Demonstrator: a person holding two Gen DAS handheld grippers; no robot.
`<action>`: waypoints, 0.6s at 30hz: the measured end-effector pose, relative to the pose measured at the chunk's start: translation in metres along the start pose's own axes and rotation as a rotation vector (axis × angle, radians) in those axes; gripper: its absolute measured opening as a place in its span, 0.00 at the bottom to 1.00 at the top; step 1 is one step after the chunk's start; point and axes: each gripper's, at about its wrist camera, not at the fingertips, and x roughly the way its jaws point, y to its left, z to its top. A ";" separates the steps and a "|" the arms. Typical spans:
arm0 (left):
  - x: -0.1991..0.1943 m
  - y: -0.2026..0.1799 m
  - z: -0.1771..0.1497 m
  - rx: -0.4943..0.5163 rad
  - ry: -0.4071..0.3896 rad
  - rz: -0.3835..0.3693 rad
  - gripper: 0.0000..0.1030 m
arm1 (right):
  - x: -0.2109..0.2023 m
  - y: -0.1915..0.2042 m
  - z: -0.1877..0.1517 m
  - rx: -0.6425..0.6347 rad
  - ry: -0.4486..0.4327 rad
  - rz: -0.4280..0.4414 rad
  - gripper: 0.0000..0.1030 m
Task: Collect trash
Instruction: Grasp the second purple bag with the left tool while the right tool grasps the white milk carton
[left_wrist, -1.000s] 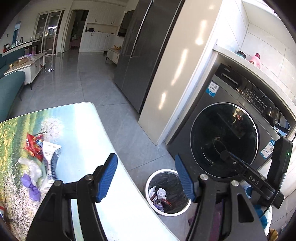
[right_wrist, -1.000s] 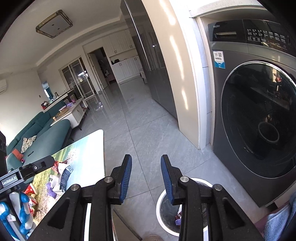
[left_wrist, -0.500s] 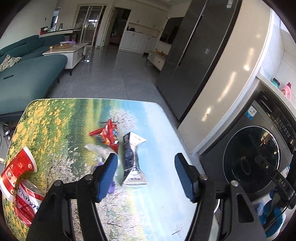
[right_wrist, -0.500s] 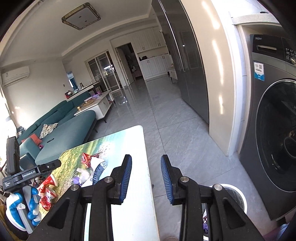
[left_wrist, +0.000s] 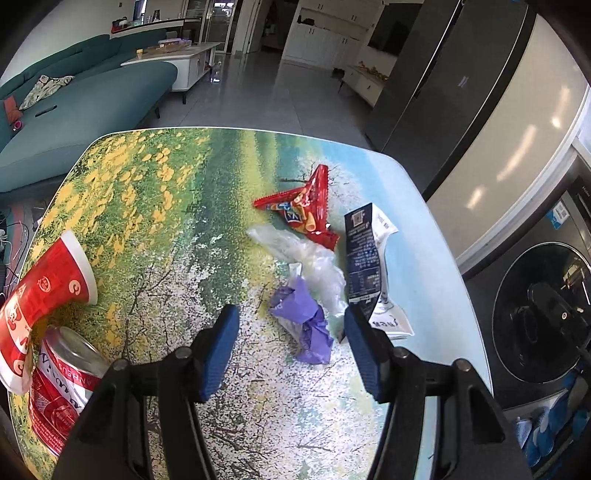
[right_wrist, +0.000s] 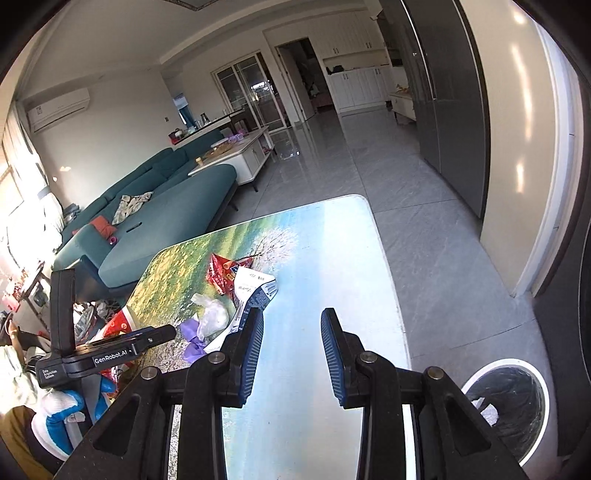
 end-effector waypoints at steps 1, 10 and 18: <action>0.006 0.001 0.000 0.001 0.012 0.004 0.55 | 0.007 0.003 0.002 -0.005 0.011 0.008 0.30; 0.040 -0.007 -0.007 0.061 0.095 0.003 0.50 | 0.068 0.028 0.008 -0.029 0.125 0.068 0.30; 0.050 -0.001 -0.005 0.040 0.118 -0.028 0.26 | 0.126 0.050 0.010 -0.035 0.241 0.096 0.29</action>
